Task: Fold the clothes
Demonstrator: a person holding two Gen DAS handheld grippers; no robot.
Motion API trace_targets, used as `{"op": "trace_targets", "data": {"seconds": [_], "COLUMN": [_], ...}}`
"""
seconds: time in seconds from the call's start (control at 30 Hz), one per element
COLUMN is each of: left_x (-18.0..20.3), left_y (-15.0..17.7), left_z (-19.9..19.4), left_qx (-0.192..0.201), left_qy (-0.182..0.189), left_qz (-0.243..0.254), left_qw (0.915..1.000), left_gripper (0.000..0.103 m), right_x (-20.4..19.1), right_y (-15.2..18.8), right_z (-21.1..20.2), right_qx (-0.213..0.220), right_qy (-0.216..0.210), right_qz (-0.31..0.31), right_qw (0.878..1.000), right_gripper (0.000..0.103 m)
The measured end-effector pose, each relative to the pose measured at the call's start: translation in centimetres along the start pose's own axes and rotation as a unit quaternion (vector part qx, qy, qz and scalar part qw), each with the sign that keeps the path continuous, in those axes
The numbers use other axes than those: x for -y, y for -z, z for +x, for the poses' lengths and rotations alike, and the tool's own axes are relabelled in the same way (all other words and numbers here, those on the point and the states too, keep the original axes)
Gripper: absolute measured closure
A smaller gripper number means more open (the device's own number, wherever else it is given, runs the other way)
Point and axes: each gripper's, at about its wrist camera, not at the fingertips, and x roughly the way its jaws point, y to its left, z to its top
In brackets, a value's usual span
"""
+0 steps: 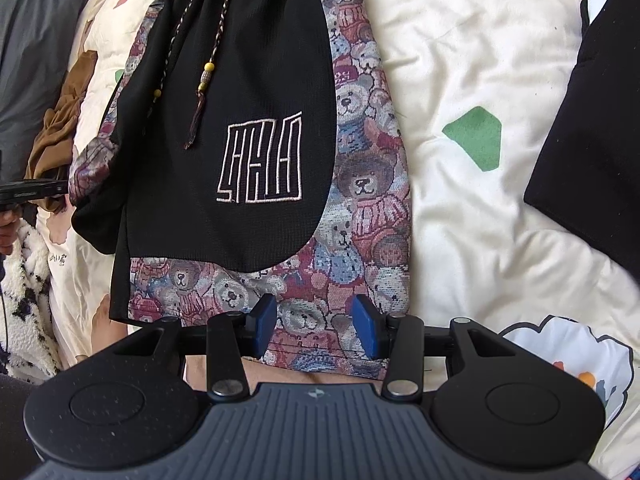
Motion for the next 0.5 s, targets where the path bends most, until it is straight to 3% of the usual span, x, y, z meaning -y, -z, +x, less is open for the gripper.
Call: {"op": "trace_targets", "data": {"seconds": [0.5], "left_x": [-4.5], "left_y": [-1.0], "left_z": [-3.9], "left_qx": [0.028], "left_qy": [-0.050], "left_qz": [-0.025], "left_qw": [0.9980], "left_gripper": [0.101], "right_x": [-1.0], "right_y": [-0.3], "right_z": [0.6], "right_qx": [-0.011], "right_qy": [0.005], "right_qz": [-0.010], "right_qw": [1.000], "right_gripper": [0.056]}}
